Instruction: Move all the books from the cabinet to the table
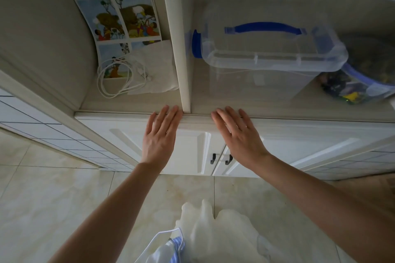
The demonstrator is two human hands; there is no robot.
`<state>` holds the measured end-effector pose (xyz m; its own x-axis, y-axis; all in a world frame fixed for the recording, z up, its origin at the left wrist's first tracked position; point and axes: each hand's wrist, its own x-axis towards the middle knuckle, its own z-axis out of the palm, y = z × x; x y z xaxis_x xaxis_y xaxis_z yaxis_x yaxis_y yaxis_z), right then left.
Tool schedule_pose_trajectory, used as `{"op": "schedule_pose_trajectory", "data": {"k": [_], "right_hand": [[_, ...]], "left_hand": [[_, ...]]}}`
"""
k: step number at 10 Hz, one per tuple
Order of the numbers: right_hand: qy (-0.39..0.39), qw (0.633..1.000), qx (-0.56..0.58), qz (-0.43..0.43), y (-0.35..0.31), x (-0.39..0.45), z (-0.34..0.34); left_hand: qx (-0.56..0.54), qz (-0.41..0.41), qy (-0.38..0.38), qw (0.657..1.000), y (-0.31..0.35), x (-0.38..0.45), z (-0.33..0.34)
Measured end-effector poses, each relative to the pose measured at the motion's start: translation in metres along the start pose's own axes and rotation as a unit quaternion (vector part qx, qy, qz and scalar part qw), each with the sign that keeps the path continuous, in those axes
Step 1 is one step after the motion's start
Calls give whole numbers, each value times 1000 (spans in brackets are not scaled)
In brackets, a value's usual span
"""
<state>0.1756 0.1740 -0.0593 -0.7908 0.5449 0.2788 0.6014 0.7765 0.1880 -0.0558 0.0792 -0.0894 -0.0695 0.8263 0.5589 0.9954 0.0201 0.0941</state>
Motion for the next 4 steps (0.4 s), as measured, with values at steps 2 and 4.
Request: {"op": "schedule_pose_trajectory", "data": {"k": [2,4], "right_hand": [[-43,998,10,39,-11,-11,-21],[-99,992,38,68,-10,-61,-39]], "left_hand": [[4,-68,-103,992,20,11,-17],[-42,-155,-162,974,52,2,-42]]}}
